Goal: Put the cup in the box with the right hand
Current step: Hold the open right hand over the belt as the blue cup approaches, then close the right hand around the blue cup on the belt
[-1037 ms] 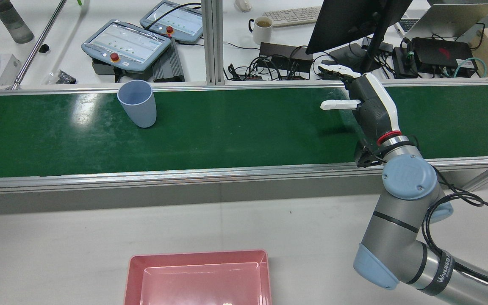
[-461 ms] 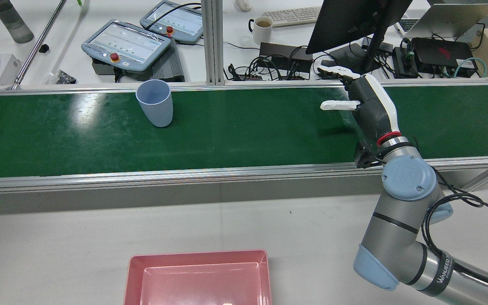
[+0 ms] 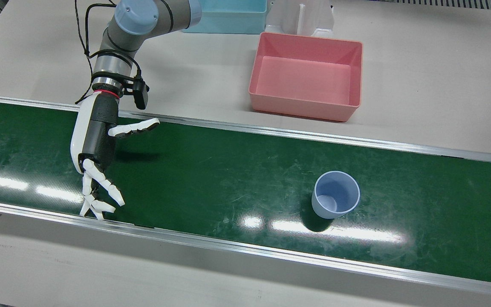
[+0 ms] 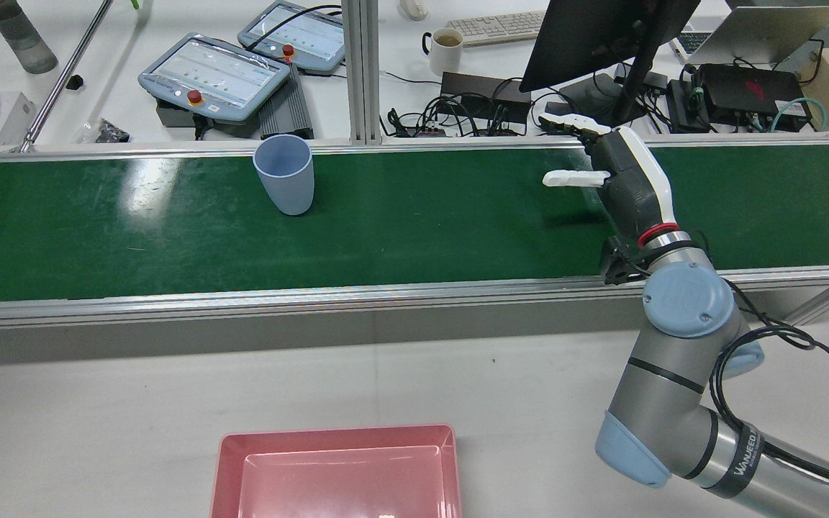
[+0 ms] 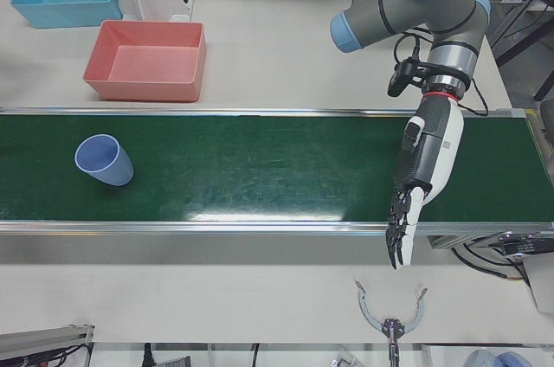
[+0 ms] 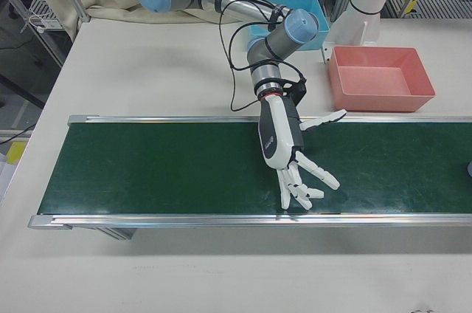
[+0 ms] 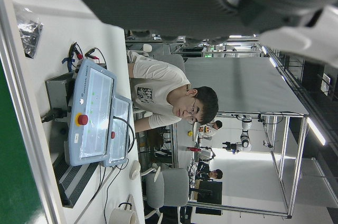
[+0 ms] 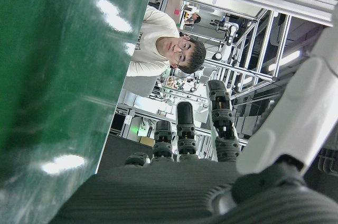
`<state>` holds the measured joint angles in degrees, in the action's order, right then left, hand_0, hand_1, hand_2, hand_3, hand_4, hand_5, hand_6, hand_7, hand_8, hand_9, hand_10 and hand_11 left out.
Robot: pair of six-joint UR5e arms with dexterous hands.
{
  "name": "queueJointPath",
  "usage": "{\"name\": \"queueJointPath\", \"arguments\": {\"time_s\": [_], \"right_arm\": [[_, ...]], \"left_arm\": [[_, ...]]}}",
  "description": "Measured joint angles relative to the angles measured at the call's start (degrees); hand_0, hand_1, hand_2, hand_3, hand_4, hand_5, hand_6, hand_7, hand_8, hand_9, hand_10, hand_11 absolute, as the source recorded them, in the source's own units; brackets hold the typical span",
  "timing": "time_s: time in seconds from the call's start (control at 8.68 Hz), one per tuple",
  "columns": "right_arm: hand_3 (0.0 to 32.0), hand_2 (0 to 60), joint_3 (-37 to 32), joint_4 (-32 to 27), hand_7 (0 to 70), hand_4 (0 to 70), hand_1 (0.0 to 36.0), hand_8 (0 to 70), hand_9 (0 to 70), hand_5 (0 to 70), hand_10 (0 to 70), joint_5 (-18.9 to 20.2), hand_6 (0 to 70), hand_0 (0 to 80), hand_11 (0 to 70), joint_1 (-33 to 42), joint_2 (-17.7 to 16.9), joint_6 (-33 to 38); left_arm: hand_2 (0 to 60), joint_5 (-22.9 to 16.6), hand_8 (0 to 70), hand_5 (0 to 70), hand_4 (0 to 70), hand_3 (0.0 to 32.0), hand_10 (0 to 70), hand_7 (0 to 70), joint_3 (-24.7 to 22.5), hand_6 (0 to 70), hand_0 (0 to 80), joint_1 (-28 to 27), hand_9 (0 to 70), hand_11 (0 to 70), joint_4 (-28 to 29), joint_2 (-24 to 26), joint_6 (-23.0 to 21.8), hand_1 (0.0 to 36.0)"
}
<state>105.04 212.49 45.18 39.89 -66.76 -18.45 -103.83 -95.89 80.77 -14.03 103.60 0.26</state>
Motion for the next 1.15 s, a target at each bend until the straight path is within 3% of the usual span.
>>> {"name": "queueJointPath", "arguments": {"time_s": [1.15], "right_arm": [[0.0, 0.0, -1.63, -0.18, 38.9, 20.1, 0.0, 7.6, 17.4, 2.3, 0.3, -0.1, 8.3, 45.6, 1.0, 0.04, 1.58, 0.01]], "left_arm": [[0.0, 0.02, 0.0, 0.0, 0.0, 0.0, 0.0, 0.0, 0.09, 0.0, 0.0, 0.0, 0.0, 0.0, -0.03, 0.02, 0.0, 0.0]]}}
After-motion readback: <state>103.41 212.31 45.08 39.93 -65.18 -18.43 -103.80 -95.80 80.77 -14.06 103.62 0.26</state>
